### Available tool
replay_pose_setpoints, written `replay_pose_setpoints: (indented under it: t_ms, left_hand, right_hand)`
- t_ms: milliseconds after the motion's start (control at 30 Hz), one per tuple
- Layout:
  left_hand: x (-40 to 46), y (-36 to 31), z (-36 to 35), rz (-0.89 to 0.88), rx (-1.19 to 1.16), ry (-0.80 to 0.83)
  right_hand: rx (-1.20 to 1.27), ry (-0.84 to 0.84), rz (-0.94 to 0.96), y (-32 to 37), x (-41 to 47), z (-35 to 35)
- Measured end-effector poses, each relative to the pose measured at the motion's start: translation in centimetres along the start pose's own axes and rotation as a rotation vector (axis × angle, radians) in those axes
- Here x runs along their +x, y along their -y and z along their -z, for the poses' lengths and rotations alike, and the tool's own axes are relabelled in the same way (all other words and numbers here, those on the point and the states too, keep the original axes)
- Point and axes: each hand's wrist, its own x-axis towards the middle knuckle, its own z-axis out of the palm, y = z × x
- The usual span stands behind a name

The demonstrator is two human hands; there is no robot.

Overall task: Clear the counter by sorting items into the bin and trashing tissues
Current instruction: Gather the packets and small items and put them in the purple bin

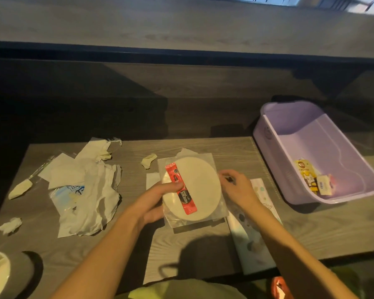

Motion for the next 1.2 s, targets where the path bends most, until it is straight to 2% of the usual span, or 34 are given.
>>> replay_pose_setpoints:
  t_ms: [167, 267, 333, 400, 533, 800, 967, 1100, 1200]
  left_hand:
    - [2.6, -0.7, -3.5, 0.040, -0.006, 0.067]
    - [3.9, -1.4, -6.8, 0.062, 0.079, 0.038]
    - [5.5, -1.6, -9.3, 0.090, 0.132, 0.011]
    - [7.2, -1.9, -11.2, 0.106, 0.178, 0.030]
    - [11.6, -1.4, -15.7, 0.111, 0.282, 0.020]
    - [18.3, 0.2, -23.4, 0.093, 0.535, -0.095]
    - [20.5, 0.7, -26.0, 0.095, 0.684, -0.116]
    - [21.1, 1.7, -27.0, 0.037, 0.868, -0.154]
    - [21.3, 1.9, -27.0, 0.017, 0.940, -0.167]
  right_hand:
    - [0.597, 0.157, -0.112, 3.1, -1.3, 3.9]
    - [0.810, 0.192, -0.176, 2.5, -1.1, 6.2]
    - [0.805, 0.246, -0.185, 1.8, -1.2, 8.4]
    - [0.728, 0.218, -0.175, 0.6, -0.9, 10.2]
    - [0.688, 0.007, -0.179, -1.7, -1.0, 14.9]
    - [0.795, -0.173, -0.342, -6.3, -0.1, 21.8]
    - [0.853, -0.248, -0.446, -7.7, 1.0, 23.1]
    - [0.779, -0.307, -0.518, -8.1, 1.5, 22.7]
    - [0.776, -0.285, -0.535, -8.6, 1.9, 22.4]
